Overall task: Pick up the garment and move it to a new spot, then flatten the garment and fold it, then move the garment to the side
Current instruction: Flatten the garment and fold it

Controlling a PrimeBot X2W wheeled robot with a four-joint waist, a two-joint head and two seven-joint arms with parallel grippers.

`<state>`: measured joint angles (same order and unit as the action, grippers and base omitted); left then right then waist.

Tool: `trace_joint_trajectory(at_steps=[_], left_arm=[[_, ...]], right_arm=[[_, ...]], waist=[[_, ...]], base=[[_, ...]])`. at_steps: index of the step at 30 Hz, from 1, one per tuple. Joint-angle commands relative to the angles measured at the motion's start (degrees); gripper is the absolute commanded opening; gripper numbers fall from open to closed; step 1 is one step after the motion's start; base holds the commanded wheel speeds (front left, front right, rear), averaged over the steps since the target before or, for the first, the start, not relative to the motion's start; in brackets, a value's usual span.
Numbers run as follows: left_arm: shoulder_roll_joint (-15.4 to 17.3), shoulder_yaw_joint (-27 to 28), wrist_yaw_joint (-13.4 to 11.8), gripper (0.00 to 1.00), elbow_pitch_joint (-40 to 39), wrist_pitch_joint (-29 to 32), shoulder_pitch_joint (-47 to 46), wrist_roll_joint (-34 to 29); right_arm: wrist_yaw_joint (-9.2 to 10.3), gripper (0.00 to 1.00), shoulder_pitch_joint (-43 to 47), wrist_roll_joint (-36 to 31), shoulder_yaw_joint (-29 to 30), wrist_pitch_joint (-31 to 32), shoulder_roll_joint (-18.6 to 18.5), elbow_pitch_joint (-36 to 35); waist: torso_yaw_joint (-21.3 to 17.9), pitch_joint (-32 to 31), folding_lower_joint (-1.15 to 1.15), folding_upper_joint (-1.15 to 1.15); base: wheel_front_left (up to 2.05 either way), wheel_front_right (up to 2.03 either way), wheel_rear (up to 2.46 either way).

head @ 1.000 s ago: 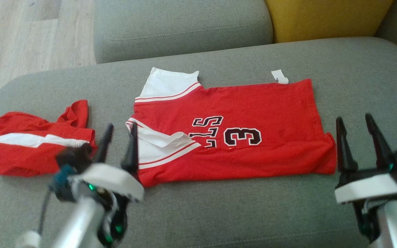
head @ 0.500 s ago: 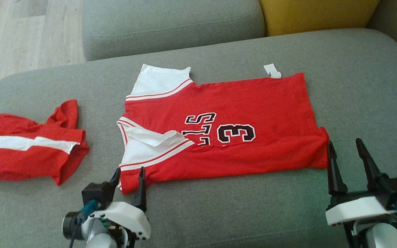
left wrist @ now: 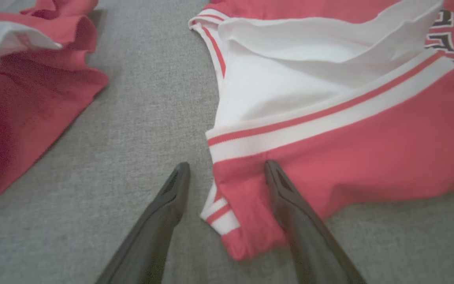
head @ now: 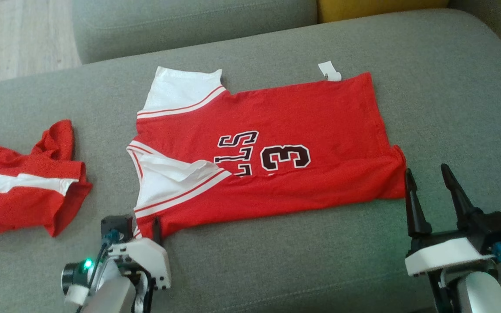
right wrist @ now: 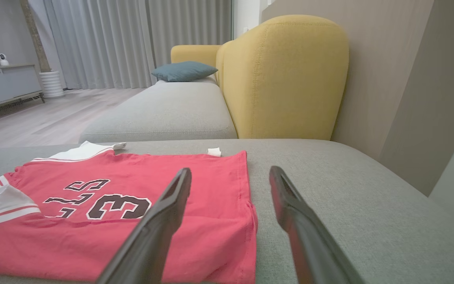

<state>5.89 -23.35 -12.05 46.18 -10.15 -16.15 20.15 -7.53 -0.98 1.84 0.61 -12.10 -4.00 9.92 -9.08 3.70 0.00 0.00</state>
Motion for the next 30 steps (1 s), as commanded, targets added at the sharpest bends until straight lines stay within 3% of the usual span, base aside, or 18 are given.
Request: trace_joint_trajectory(at_steps=[1,6,7,8,9,16,30], left_arm=[[1.39,1.47,0.23,1.00,0.14,0.52,-2.87,-0.58],[1.03,-0.76,2.72,1.00,4.12,3.03,-4.52,-1.06],[0.98,-1.02,2.91,0.78,4.42,2.79,-4.96,-1.20],[0.86,-1.16,3.08,0.07,4.51,2.28,-5.37,-1.24],[0.64,-1.17,3.25,0.00,4.38,1.50,-5.75,-1.12],[-0.32,-1.74,4.13,0.00,-0.48,-3.90,-7.83,-1.69],[-0.19,-3.68,4.29,0.00,-14.84,-4.83,-6.05,-4.97]], right_arm=[[0.04,1.00,-2.55,-0.29,-0.99,-0.05,-0.19,-1.95],[0.04,1.00,-2.91,-0.38,0.18,1.88,-0.09,-1.14],[0.04,1.00,-3.04,-0.54,0.56,2.36,-0.03,-0.87],[0.04,1.00,-3.17,-0.58,1.16,2.94,0.08,-0.40],[0.04,1.00,-3.23,-0.75,1.93,3.65,0.22,0.27],[0.04,1.00,-5.74,1.00,6.96,6.94,1.05,6.10],[0.04,1.00,-13.59,5.35,13.79,15.59,1.12,20.95]], waist=[[-0.24,0.47,0.00,0.00],[0.20,1.43,0.00,0.00],[0.44,1.74,0.00,0.00],[0.73,2.05,0.00,0.00],[1.14,2.33,0.00,0.00],[4.50,3.87,0.00,0.00],[8.56,5.55,0.00,0.00]], base=[[0.00,0.00,0.00],[0.00,0.00,0.00],[0.00,0.00,0.00],[0.00,0.00,0.00],[0.00,0.00,0.00],[0.00,0.00,0.00],[0.00,0.00,0.00]])
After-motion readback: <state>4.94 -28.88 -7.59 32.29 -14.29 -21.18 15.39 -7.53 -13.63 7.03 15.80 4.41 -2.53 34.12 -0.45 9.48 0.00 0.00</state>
